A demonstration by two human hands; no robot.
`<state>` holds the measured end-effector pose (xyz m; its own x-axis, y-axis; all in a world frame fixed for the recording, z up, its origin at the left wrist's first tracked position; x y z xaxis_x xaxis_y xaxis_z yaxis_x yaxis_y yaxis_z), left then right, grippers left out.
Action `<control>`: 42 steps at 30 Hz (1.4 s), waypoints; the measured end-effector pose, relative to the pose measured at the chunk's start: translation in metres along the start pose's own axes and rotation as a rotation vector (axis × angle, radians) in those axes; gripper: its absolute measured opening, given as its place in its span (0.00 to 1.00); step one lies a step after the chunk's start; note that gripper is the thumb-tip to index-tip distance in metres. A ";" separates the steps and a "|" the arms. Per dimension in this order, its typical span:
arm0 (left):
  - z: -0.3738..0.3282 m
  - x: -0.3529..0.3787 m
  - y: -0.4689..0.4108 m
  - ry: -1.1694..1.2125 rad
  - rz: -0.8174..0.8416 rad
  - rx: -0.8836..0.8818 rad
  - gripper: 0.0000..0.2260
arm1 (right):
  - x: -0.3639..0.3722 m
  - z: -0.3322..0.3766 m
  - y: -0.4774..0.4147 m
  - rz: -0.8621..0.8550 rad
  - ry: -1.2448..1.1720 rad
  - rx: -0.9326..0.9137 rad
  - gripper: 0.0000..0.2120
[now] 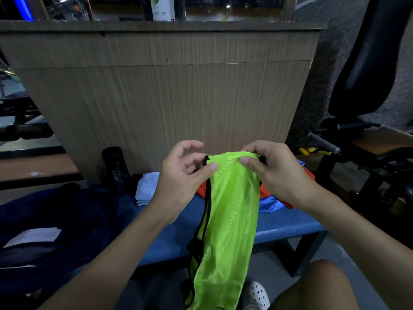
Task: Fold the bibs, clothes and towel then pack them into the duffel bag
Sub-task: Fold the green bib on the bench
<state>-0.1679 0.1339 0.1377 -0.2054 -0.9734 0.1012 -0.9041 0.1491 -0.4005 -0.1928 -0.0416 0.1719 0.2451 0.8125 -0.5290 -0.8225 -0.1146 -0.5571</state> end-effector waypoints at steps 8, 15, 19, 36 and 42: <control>-0.007 -0.005 -0.002 0.022 -0.057 0.056 0.17 | 0.001 -0.001 0.001 0.051 -0.019 0.009 0.10; -0.007 -0.003 -0.002 0.027 -0.068 0.079 0.15 | 0.003 0.001 0.002 0.149 0.084 -0.013 0.04; -0.008 0.001 -0.002 0.004 -0.041 0.108 0.14 | 0.007 0.009 0.002 0.120 0.120 -0.072 0.01; -0.013 0.005 -0.003 -0.002 -0.036 0.175 0.11 | 0.020 0.019 0.000 0.187 0.181 -0.122 0.13; 0.015 0.012 0.008 0.011 0.014 0.060 0.12 | 0.018 0.030 -0.007 0.119 0.192 -0.172 0.04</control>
<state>-0.1717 0.1206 0.1223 -0.2223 -0.9693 0.1051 -0.8770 0.1517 -0.4558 -0.1981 -0.0092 0.1857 0.2588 0.6661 -0.6995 -0.7558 -0.3113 -0.5761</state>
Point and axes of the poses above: each hand's wrist, its own y-axis away from the middle knuckle, its own x-axis out of the palm, z = x × y, the point moved 8 cm from there along -y, towards the middle knuckle, and after that the axes turned 2 degrees about -z, right-handed, at the moved point
